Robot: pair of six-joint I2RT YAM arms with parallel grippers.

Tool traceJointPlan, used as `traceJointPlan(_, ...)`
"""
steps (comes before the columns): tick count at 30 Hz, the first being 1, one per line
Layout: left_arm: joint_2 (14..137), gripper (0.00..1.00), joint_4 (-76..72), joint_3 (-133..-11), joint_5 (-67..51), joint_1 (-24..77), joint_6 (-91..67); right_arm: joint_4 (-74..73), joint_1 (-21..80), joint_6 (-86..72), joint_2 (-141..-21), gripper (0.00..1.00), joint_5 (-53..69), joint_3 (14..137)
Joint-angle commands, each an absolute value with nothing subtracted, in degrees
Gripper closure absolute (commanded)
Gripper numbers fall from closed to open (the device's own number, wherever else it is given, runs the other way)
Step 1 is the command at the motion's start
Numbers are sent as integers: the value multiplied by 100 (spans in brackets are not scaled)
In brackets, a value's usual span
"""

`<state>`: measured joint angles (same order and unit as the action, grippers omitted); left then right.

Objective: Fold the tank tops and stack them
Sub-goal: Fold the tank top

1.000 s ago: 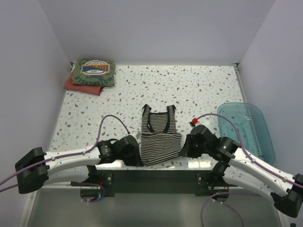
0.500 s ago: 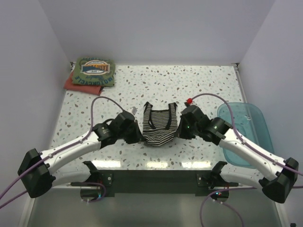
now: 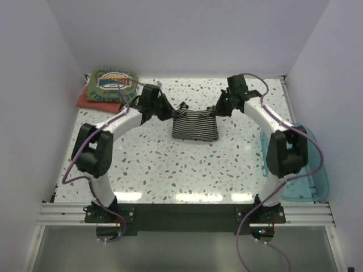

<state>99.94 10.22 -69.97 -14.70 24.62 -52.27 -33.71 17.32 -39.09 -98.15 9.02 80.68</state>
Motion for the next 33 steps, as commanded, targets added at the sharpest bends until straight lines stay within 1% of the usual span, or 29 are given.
traceJointPlan(1, 11191, 100, -155, -8405, -2125, 2119, -5132, -2848, 1276, -3726, -10980, 100, 1756, 9050)
traceJointPlan(2, 11545, 100, -132, -8777, -2214, 2057, -5229, -2856, 1196, -3753, -11360, 100, 1871, 9592)
traceJointPlan(3, 12184, 100, -141, -9128, -2284, 1961, -5282, -2874, 1082, -3762, -11660, 100, 1942, 9841)
traceJointPlan(4, 12495, 100, -271, -9784, -2442, 1934, -5308, -2848, 1029, -3805, -12220, 100, 1960, 10044)
traceJointPlan(5, 12794, 100, -142, -10174, -2435, 1916, -5317, -2795, 985, -3875, -12487, 100, 2021, 10437)
traceJointPlan(6, 13362, 100, -10, -10534, -2348, 1899, -5317, -2821, 932, -3893, -12724, 100, 2074, 10624)
traceJointPlan(7, 13612, 100, -35, -11043, -2381, 1898, -5352, -2847, 923, -3894, -13205, 100, 2048, 10817)
traceJointPlan(9, 14217, 100, -35, -11398, -2434, 1898, -5580, -2874, 932, -3937, -13603, 100, 2022, 11231)
traceJointPlan(11, 14466, 100, -316, -11531, -2461, 1898, -5721, -2856, 923, -3981, -13946, 100, 2048, 11346)
traceJointPlan(13, 14634, 100, -369, -11470, -2426, 1907, -5739, -2691, 923, -3981, -13940, 100, 1925, 11128)
traceJointPlan(14, 14634, 100, -439, -11357, -2443, 1916, -5713, -2437, 932, -3990, -13800, 100, 1881, 10744)
traceJointPlan(15, 14521, 100, -500, -11216, -2435, 1925, -5704, -2321, 958, -3999, -13729, 100, 1872, 10549)
traceJointPlan(16, 14433, 100, -588, -10815, -2348, 1934, -5687, -2242, 975, -3990, -13642, 100, 1855, 10355)
traceJointPlan(17, 14310, 100, -624, -10558, -2294, 1960, -5669, -2128, 993, -3982, -13484, 100, 1846, 9971)
traceJointPlan(18, 13995, 100, -650, -10269, -2198, 1986, -5669, -2049, 1054, -3973, -13378, 100, 1793, 9758)
traceJointPlan(19, 13801, 100, -885, -9561, -2015, 1995, -5678, -1970, 1089, -3947, -13264, 100, 1749, 9521)
traceJointPlan(21, 13162, 100, -1176, -8767, -1733, 2013, -5844, -1636, 1186, -3955, -12861, 100, 1714, 8730)
traceJointPlan(22, 12940, 100, -1439, -7997, -1636, 2021, -5923, -1539, 1221, -3955, -12737, 100, 1696, 8458)
traceJointPlan(23, 12711, 100, -1520, -7624, -1539, 2021, -6072, -1338, 1256, -3955, -12570, 100, 1688, 7898)
traceJointPlan(24, 12239, 100, -1564, -7272, -1312, 2039, -6134, -1249, 1353, -3955, -12264, 100, 1661, 7605)
traceJointPlan(25, 11973, 100, -1738, -6555, -1223, 2074, -6196, -1118, 1397, -3972, -12052, 100, 1618, 7298)
traceJointPlan(26, 11449, 100, -1827, -6191, -1117, 2187, -6283, -907, 1458, -3955, -11885, 100, 1556, 6712)
traceJointPlan(27, 11200, 100, -1889, -5587, -925, 2249, -6310, -844, 1572, -3955, -11718, 100, 1495, 6445)
traceJointPlan(29, 10734, 100, -1925, -5100, -809, 2399, -6380, -617, 1661, -3946, -11208, 100, 1415, 5726)
traceJointPlan(31, 10162, 100, -1977, -4643, -765, 2452, -6390, -528, 1696, -3946, -10734, 100, 1415, 5372)
traceJointPlan(33, 9731, 100, -1707, -4614, -765, 2505, -6267, -580, 1705, -3946, -10390, 100, 1397, 5090)
